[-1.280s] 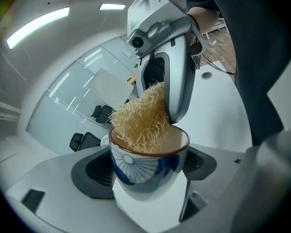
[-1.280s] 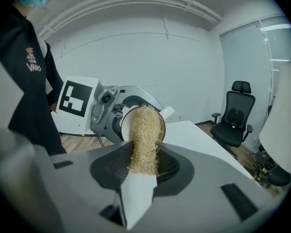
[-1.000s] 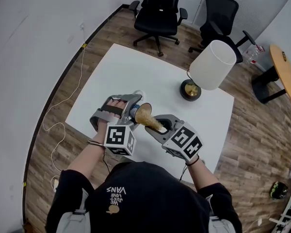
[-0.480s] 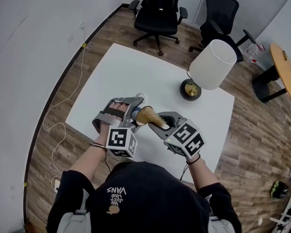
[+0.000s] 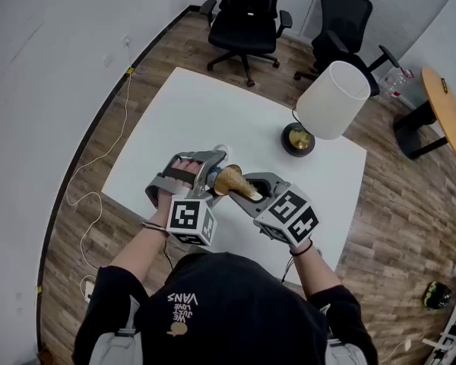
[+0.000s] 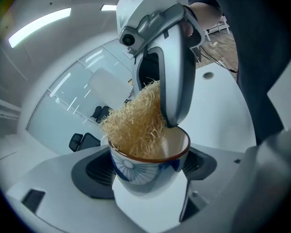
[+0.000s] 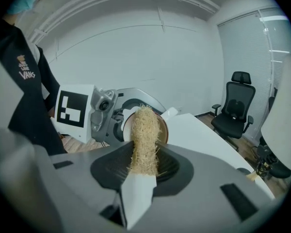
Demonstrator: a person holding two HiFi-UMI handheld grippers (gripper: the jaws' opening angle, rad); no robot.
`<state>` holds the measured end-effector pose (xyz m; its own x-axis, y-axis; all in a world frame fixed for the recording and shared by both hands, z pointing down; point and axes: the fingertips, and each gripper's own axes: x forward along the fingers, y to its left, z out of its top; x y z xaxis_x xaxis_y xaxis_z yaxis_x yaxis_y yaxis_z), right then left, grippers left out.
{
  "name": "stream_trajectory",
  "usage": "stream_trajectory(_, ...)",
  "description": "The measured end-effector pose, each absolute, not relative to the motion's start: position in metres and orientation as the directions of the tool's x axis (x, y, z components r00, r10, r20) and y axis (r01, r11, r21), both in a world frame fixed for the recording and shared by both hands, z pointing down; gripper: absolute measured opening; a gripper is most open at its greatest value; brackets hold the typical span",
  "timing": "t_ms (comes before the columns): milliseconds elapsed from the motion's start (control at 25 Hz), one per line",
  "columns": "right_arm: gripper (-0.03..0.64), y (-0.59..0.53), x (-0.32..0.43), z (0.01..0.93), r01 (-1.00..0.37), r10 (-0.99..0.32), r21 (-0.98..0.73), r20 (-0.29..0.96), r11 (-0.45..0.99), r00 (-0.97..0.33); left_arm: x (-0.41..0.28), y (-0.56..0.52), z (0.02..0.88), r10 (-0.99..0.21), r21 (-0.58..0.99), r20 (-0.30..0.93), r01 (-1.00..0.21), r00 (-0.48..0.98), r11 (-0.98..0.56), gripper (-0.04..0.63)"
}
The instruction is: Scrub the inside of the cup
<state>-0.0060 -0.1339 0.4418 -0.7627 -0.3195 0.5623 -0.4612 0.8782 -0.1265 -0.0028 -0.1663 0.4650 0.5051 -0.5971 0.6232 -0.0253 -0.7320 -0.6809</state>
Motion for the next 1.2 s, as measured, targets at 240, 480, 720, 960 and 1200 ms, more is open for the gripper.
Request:
stream_trajectory(240, 0.112, -0.136, 0.007, 0.448, -0.492, -0.326, -0.157, 0.576, 0.856, -0.75, -0.005, -0.174, 0.462, -0.608, -0.686, 0.616, -0.039, 0.501, -0.727, 0.399)
stream_trajectory(480, 0.112, -0.121, -0.012, 0.452, -0.414, -0.241, -0.179, 0.587, 0.892, -0.773, -0.005, -0.176, 0.467, -0.602, -0.681, 0.627, -0.027, 0.496, -0.732, 0.399)
stream_trajectory(720, 0.112, -0.141, -0.006, 0.447, -0.458, -0.291, -0.169, 0.573, 0.873, -0.766, -0.002, -0.173, 0.471, -0.582, -0.66, 0.632, -0.038, 0.512, -0.75, 0.399)
stream_trajectory(960, 0.112, -0.149, 0.002, 0.452, -0.529, -0.354, -0.235, 0.52, 0.816, -0.777, -0.006, -0.179, 0.479, -0.538, -0.544, 0.622, -0.179, 0.569, -0.82, 0.399)
stream_trajectory(1200, 0.114, -0.153, 0.008, 0.442, -0.525, -0.408, -0.323, 0.365, 0.788, -0.837, -0.004, -0.2, 0.478, -0.52, -0.322, 0.54, -0.408, 0.662, -0.854, 0.399)
